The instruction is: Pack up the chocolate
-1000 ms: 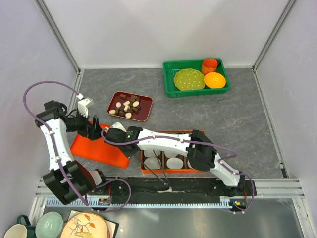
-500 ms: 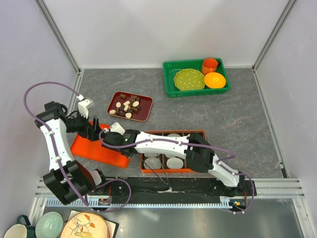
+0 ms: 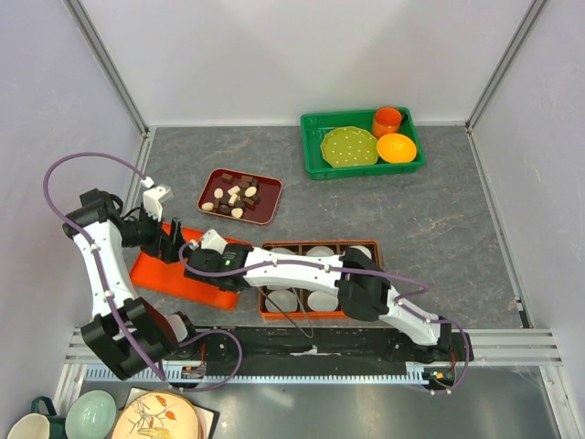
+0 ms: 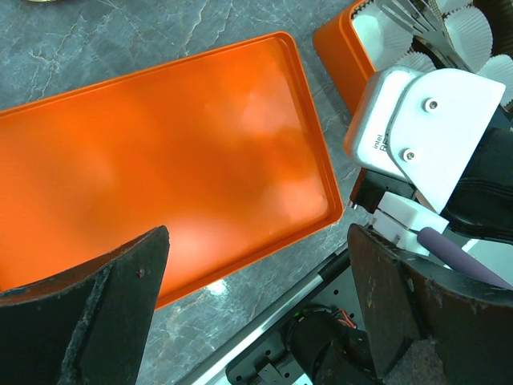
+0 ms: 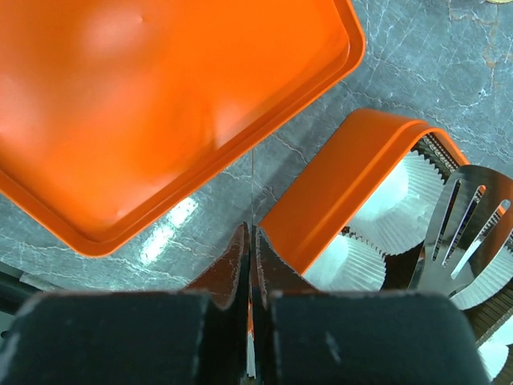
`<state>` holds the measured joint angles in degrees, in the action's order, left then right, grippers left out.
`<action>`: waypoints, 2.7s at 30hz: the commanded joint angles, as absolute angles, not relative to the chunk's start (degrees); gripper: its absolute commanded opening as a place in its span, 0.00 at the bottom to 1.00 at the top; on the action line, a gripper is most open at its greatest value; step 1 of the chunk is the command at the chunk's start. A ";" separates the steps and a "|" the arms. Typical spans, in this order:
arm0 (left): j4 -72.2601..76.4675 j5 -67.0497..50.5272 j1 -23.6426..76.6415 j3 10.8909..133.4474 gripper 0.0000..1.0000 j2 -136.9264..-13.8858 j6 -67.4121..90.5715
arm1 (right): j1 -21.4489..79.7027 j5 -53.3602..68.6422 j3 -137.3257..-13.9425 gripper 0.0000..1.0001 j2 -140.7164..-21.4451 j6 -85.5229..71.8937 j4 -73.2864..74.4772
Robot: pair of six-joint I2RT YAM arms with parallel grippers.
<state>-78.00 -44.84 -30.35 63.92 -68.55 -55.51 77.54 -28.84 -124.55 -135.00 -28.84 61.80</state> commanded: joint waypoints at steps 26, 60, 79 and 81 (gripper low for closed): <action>-77.27 -59.33 -32.78 81.48 0.99 -68.47 -46.59 | 80.16 -17.14 -105.57 0.00 -114.09 -23.47 40.08; -77.08 -55.37 -37.71 77.52 0.99 -67.85 -51.06 | 77.26 -5.62 -102.57 0.37 -120.32 -15.64 34.01; -88.15 -54.76 -36.04 73.58 1.00 -67.68 -70.65 | 74.10 -1.67 -93.98 0.53 -98.46 -19.59 31.30; -88.07 -52.13 -31.22 71.38 1.00 -64.53 -73.56 | 71.73 -1.84 -86.97 0.54 -91.02 -21.70 29.45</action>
<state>-76.40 -54.68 -36.23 74.63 -68.75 -63.33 75.18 -2.35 -95.29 -104.42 -17.78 32.99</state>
